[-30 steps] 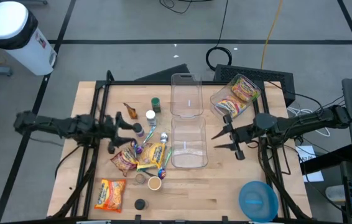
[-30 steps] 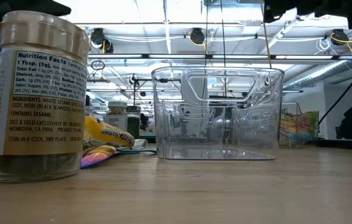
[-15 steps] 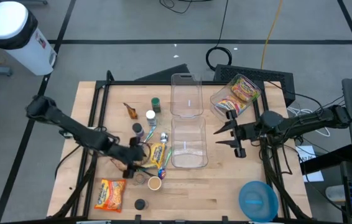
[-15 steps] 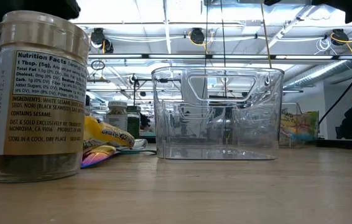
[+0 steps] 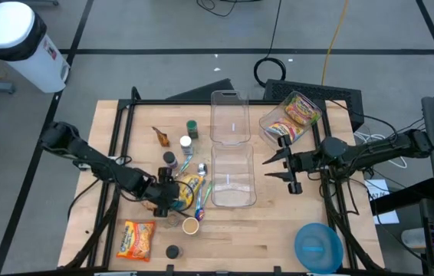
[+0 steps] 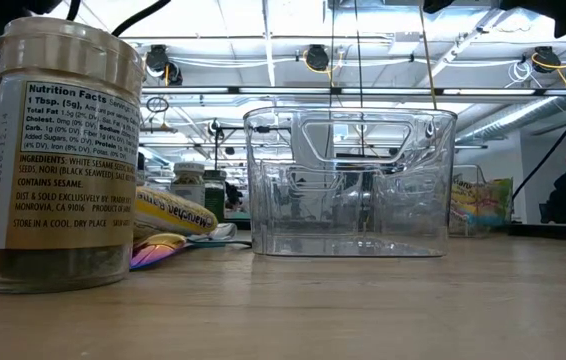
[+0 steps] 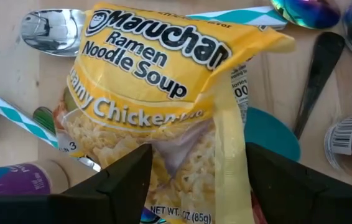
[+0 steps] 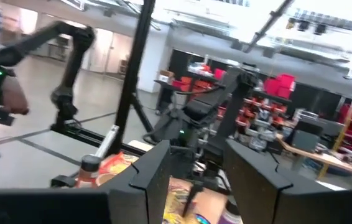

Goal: Pick & Place Food Item
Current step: Put the yellow noodle pack into the top right transparent bin

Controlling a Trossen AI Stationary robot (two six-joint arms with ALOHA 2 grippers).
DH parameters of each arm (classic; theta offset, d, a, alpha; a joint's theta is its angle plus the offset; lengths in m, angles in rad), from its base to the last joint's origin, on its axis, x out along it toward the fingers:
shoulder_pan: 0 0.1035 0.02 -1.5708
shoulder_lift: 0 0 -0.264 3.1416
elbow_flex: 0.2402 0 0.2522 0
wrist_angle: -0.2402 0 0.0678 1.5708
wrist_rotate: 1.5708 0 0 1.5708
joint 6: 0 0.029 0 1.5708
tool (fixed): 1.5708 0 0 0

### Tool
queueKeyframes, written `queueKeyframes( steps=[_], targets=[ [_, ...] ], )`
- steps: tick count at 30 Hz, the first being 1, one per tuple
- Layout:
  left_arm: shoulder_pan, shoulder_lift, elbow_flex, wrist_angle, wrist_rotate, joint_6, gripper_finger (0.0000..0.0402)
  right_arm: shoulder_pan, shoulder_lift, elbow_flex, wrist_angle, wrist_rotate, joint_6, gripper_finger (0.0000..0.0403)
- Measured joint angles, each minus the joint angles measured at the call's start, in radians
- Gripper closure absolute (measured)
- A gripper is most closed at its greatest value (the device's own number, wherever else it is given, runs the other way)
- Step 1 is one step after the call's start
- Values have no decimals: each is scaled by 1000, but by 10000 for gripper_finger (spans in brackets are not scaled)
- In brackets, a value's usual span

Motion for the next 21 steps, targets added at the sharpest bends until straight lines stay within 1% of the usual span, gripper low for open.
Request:
queueKeyframes(
  steps=[3, 6, 11, 17, 19, 21],
  targets=[
    [0, 0, 0, 1, 2, 0, 151, 0, 0, 0, -3, 47, 0, 261],
    [0, 0, 0, 1, 20, 0, 186, 0, 0, 0, -8, 59, 0, 261],
    [0, 0, 0, 2, 84, 0, 275, 0, 0, 0, -7, 56, 19, 261],
    [0, -19, 5, -9, 126, -25, 384, 0, 0, 0, -7, 56, 37, 261],
    [0, -37, 27, -22, 135, -32, 393, 0, 0, 0, -7, 55, 37, 261],
    [0, -56, 59, -29, 118, -44, 387, 0, 0, 0, -7, 55, 36, 261]
  ],
)
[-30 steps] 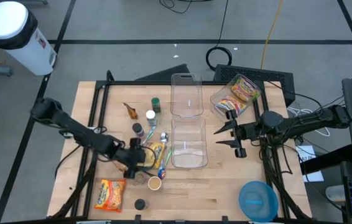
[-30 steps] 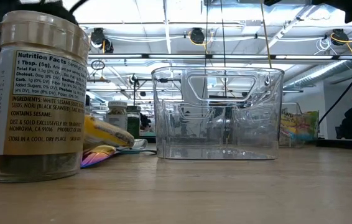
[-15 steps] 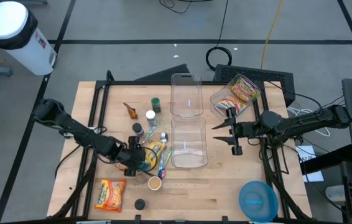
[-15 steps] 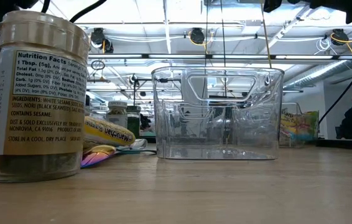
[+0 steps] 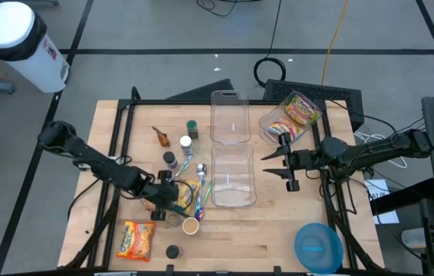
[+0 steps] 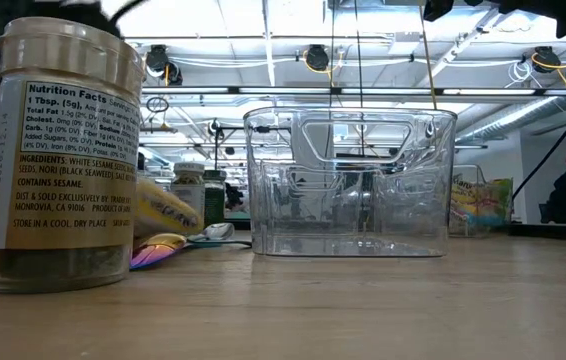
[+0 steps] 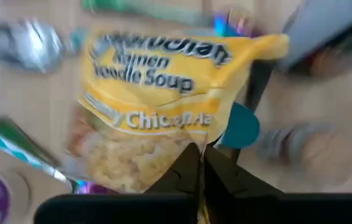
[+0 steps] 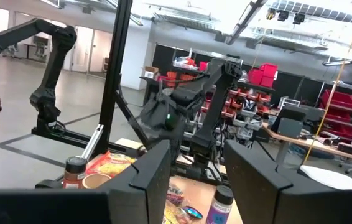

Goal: Pick & Place Food Item
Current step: Put the yellow noodle pack into the top right transparent bin

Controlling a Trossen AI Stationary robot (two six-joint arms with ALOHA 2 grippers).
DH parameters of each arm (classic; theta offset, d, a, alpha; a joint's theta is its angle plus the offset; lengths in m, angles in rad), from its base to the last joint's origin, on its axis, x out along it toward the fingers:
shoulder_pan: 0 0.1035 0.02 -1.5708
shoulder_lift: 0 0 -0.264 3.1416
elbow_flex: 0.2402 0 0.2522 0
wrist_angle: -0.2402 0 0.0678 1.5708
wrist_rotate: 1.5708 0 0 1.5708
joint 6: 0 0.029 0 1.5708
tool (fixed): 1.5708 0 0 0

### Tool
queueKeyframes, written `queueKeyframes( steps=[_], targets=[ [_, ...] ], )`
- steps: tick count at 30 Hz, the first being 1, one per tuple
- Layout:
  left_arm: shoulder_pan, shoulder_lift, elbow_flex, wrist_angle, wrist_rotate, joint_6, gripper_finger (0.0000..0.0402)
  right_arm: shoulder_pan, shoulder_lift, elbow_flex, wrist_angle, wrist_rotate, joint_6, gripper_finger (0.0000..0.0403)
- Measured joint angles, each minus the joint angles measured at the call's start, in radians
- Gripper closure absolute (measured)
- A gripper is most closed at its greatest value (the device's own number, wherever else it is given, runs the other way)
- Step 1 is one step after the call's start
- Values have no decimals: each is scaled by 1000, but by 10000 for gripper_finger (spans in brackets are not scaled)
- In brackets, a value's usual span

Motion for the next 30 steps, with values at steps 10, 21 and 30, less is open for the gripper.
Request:
queueKeyframes(
  steps=[10, 21, 30],
  targets=[
    [9, -78, 239, -184, -227, 128, 390, 0, 0, 0, 1, 0, -2, 261],
    [49, -85, 373, -121, -370, 318, 392, 0, 49, 0, 32, 3, 14, 261],
    [76, -78, 373, -105, -371, 315, 397, -1, 209, 9, 166, 189, 9, 260]
  ],
)
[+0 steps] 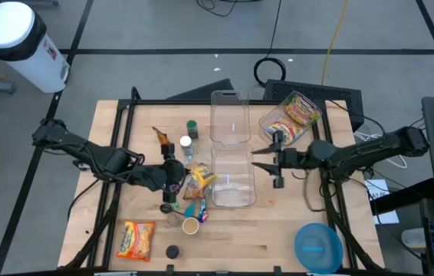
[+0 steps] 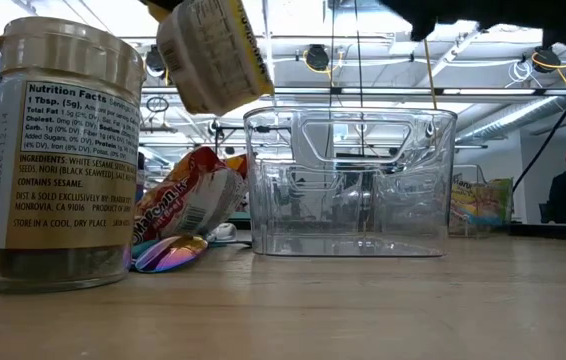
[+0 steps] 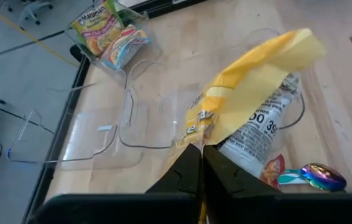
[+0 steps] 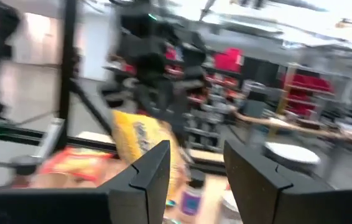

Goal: Pick & Place Food Item
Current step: Put the yellow noodle pack into the top right transparent bin

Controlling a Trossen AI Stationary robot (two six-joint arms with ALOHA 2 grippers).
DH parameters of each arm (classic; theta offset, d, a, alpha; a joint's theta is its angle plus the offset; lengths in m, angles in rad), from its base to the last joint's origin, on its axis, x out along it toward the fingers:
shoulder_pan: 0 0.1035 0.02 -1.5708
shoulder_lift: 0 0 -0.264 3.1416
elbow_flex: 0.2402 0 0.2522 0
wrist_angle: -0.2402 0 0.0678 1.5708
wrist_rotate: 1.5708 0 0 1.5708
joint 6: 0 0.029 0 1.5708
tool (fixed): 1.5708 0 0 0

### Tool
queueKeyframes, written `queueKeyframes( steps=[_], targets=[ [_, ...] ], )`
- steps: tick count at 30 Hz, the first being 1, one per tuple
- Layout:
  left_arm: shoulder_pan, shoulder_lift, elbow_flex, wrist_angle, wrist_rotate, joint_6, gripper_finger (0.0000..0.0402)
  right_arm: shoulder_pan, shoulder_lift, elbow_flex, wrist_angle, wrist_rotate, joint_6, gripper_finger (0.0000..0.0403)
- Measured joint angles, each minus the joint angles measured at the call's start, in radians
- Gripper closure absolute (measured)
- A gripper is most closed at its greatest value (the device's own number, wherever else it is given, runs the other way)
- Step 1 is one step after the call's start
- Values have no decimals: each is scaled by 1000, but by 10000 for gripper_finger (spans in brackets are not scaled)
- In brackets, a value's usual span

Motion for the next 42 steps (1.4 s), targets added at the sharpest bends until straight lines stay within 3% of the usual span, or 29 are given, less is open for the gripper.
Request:
queueKeyframes(
  steps=[3, 7, 13, 21, 29, 36, 42],
  targets=[
    [19, 0, 0, 21, -10, 0, 396, 10, 103, 73, -9, 21, -21, 246],
    [43, 0, 0, 18, -65, -5, 395, 41, 253, 204, -49, 32, -31, 197],
    [79, 3, 0, 17, -71, -28, 391, 72, 438, 371, -69, 181, -83, 124],
    [92, 3, 0, 16, -70, -34, 390, 73, 604, 489, -77, 176, -141, 109],
    [92, 3, -1, 15, -65, -34, 389, 73, 642, 516, -76, 237, -177, 175],
    [92, 3, -2, 16, -51, -34, 396, 73, 642, 516, -73, 280, -177, 292],
    [92, 3, -2, 18, -51, -38, 362, 73, 642, 516, -87, 279, -191, 391]
  ],
)
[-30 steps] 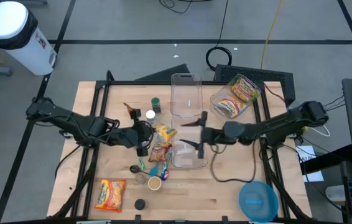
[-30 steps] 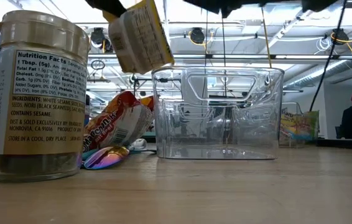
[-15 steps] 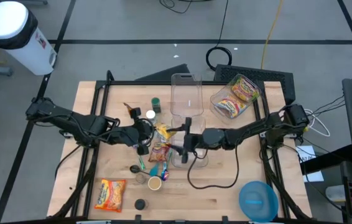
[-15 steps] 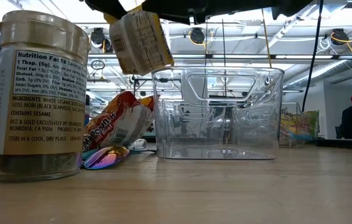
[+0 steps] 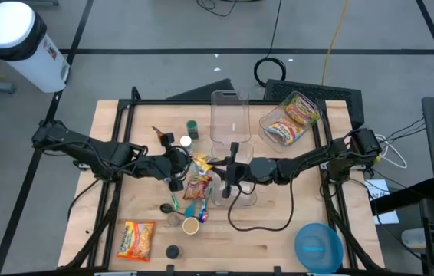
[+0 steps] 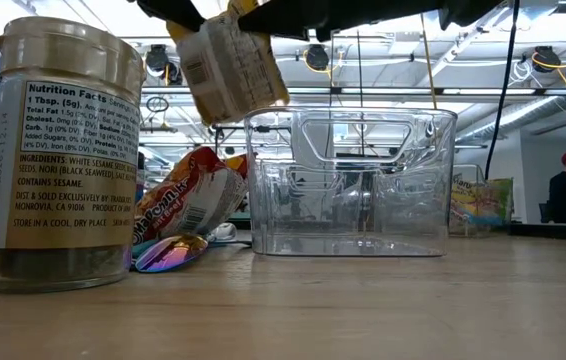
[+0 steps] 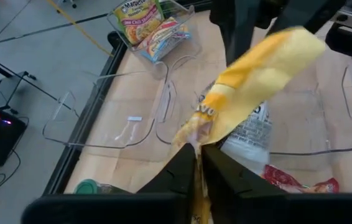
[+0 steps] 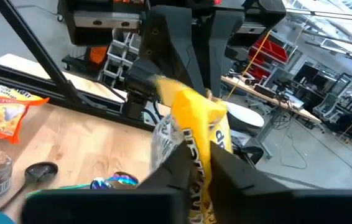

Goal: Pick & Place Food Item
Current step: Put the yellow noodle pack into the top right transparent bin

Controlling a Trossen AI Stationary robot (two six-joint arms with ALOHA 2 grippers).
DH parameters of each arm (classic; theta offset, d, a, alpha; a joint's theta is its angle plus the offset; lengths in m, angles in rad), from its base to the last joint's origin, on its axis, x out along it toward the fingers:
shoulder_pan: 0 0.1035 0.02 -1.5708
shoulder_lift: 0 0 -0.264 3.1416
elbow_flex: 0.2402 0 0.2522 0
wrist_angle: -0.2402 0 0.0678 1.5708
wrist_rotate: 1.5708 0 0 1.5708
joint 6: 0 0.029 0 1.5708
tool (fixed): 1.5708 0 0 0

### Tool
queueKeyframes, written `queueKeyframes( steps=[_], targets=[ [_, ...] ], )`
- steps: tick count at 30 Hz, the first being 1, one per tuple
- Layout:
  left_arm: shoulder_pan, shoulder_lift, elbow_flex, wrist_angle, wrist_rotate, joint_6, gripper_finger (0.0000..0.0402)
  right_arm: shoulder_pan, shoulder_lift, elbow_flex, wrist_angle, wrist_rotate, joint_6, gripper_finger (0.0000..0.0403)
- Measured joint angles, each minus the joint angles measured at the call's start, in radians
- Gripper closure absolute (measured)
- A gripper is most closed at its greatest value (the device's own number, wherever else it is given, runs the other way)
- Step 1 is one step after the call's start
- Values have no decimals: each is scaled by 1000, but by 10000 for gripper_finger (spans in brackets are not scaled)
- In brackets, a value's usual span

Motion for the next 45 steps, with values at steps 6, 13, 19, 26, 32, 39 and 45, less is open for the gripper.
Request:
queueKeyframes(
  steps=[6, 13, 19, 26, 32, 39, 45],
  targets=[
    [-9, -3, 0, 110, -10, 86, 298, -4, -51, -1, -98, 68, -40, 399],
    [-36, -49, 0, 129, -19, 122, 231, -85, -277, -123, -282, 164, 83, 402],
    [-33, -45, 0, 129, -12, 92, 211, -216, -535, -399, -149, 232, 142, 402],
    [-24, -10, -1, 136, -5, 90, 210, -335, -804, -705, 131, 333, 40, 403],
    [-12, 13, -2, 134, 6, 88, 210, -439, -888, -878, 275, 443, -4, 403],
    [1, 27, -1, 157, 11, 90, 210, -601, -848, -959, 256, 521, 155, 403],
    [16, 27, -1, 172, 36, 102, 210, -655, -786, -961, 205, 608, 180, 403]
  ],
)
